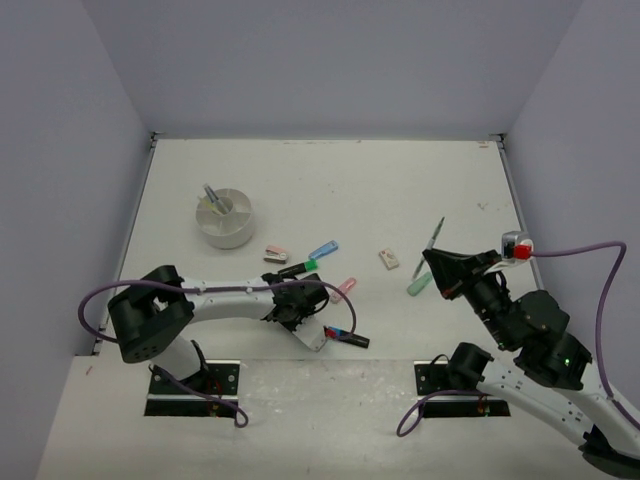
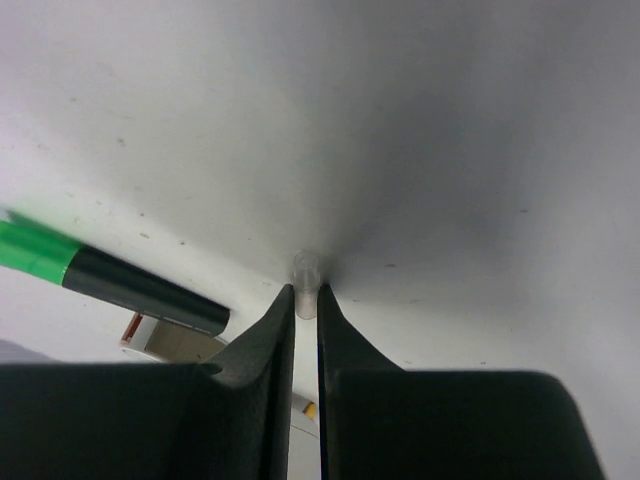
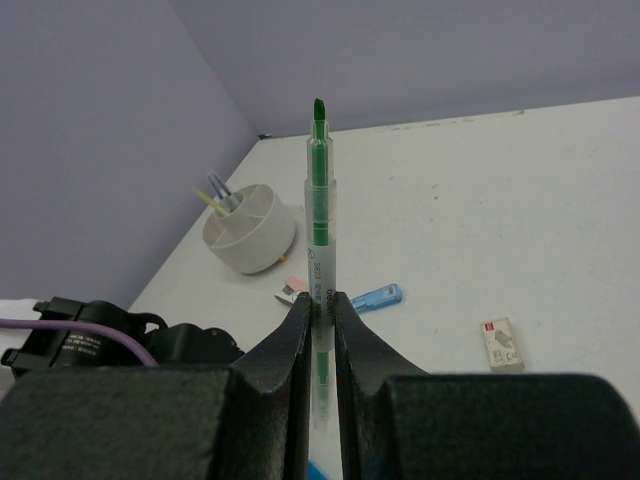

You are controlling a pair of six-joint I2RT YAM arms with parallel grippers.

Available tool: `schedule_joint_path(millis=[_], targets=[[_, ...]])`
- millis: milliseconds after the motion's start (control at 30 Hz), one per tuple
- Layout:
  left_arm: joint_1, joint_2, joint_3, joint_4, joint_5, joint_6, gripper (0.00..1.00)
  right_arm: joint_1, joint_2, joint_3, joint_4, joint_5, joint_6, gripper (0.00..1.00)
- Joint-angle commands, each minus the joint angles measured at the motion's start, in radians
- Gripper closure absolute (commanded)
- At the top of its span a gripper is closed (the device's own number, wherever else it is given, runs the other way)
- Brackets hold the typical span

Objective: Sort the stationery into containers
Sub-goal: Close the pen cap on the pen.

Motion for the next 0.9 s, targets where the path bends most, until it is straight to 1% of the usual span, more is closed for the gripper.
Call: schedule_joint_path(millis=[0, 167, 233, 267, 300, 367, 400, 433, 467, 500, 533, 567, 633, 667, 700, 733, 767, 800, 867], targets=[[0.000, 0.053, 0.063, 0.061, 0.009, -0.205, 1.00, 0.000, 0.008, 0.032, 0.004, 0.025, 0.007, 1.00], [-0.003, 0.087, 0.140, 0.104, -0.102, -0.300, 1.00, -0.001, 0.007, 0.039, -0.020, 0.022, 0.000, 1.00], [-0.002, 0.088, 0.219, 0.157, -0.174, -0.462, 1.00, -0.002, 0.017, 0.035, -0.036, -0.001, -0.003, 1.00], [-0.002, 0.088, 0.255, 0.159, -0.176, -0.468, 1.00, -0.002, 0.017, 0.035, -0.037, -0.002, -0.003, 1.00], [-0.001, 0.080, 0.318, 0.165, -0.199, -0.560, 1.00, 0.000, 0.024, 0.033, -0.046, -0.017, 0.000, 1.00], [0.004, 0.049, 0.370, 0.145, -0.180, -0.634, 1.00, 0.000, 0.043, 0.046, -0.080, -0.024, 0.028, 1.00], [0.007, 0.039, 0.412, 0.142, -0.196, -0.669, 1.00, -0.001, 0.049, 0.051, -0.095, -0.034, 0.040, 1.00], [0.007, 0.034, 0.418, 0.137, -0.224, -0.717, 1.00, 0.000, 0.053, 0.053, -0.107, -0.035, 0.050, 1.00], [0.021, 0.035, 0.514, 0.100, -0.217, -0.846, 1.00, -0.001, 0.060, 0.055, -0.130, -0.051, 0.067, 1.00], [0.040, 0.036, 0.600, 0.054, -0.213, -0.901, 1.00, -0.002, 0.068, 0.055, -0.144, -0.066, 0.078, 1.00], [0.084, 0.058, 0.675, -0.018, -0.151, -0.988, 1.00, -0.001, 0.076, 0.050, -0.148, -0.076, 0.091, 1.00], [0.143, 0.093, 0.753, -0.105, -0.050, -1.128, 1.00, 0.000, 0.086, 0.041, -0.150, -0.085, 0.106, 1.00], [0.225, 0.139, 0.873, -0.195, 0.148, -1.333, 1.00, -0.001, 0.108, 0.029, -0.139, -0.156, 0.119, 1.00], [0.240, 0.123, 0.866, -0.160, 0.280, -1.378, 1.00, -0.001, 0.118, 0.018, -0.107, -0.227, 0.113, 1.00], [0.243, 0.102, 0.823, -0.089, 0.309, -1.393, 1.00, -0.002, 0.127, 0.003, -0.083, -0.265, 0.106, 1.00], [0.243, 0.080, 0.796, -0.050, 0.335, -1.407, 1.00, -0.002, 0.141, -0.004, -0.049, -0.297, 0.104, 1.00], [0.249, -0.014, 0.677, 0.115, 0.451, -1.471, 1.00, -0.002, 0.160, -0.034, -0.002, -0.432, 0.097, 1.00], [0.271, -0.072, 0.645, 0.159, 0.521, -1.548, 1.00, -0.002, 0.186, -0.045, 0.038, -0.513, 0.095, 1.00], [0.327, -0.133, 0.559, 0.280, 0.630, -1.639, 1.00, -0.001, 0.212, -0.073, 0.107, -0.598, 0.114, 1.00]])
